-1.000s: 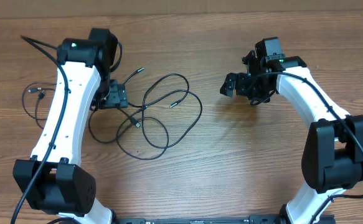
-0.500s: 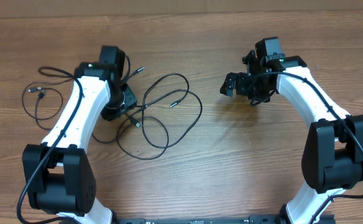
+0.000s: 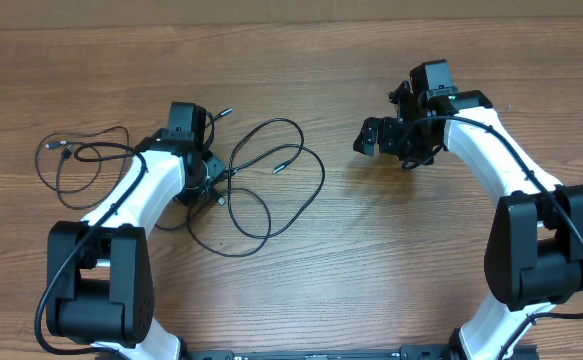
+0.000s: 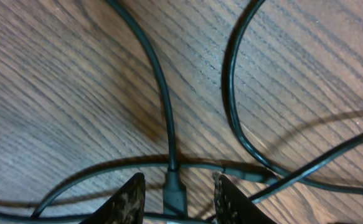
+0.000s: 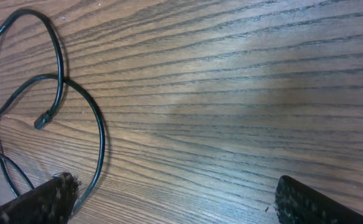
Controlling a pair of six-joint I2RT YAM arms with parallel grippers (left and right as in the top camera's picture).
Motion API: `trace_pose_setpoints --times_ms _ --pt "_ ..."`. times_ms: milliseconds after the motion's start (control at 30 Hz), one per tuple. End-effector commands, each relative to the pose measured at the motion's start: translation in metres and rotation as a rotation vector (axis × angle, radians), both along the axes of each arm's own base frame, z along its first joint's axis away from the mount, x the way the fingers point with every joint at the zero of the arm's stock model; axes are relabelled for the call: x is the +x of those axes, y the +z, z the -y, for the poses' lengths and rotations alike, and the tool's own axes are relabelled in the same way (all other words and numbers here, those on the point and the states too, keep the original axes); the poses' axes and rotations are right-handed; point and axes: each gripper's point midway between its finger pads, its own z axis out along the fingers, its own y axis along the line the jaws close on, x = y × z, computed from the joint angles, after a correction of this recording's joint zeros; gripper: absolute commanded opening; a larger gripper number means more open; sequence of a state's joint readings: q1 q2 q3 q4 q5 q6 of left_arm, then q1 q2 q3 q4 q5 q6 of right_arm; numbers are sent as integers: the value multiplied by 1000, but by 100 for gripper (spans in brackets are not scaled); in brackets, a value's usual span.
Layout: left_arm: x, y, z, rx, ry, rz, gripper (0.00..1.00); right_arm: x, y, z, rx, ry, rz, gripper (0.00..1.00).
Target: Untangle cables
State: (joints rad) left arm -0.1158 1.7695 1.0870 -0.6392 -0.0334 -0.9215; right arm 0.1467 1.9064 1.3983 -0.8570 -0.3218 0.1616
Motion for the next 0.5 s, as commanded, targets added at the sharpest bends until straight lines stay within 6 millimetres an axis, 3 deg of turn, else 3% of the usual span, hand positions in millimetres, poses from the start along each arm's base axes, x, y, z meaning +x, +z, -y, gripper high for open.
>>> trace_pose_setpoints --times_ms 0,200,233,300,367,467 --pt "-5 -9 -2 -8 39 -10 40 1 8 0 -3 0 25 100" --pt "-10 -35 -1 -12 64 -74 43 1 8 0 -3 0 25 100" --pt "-13 -44 2 -31 73 -101 40 1 8 0 -3 0 25 100" --pt "-18 -54 10 -77 66 -139 24 1 8 0 -3 0 24 100" --pt "-24 -60 15 -103 62 -171 19 1 8 0 -3 0 25 100" --pt "-24 -60 13 -95 65 -171 34 1 8 0 -3 0 24 100"
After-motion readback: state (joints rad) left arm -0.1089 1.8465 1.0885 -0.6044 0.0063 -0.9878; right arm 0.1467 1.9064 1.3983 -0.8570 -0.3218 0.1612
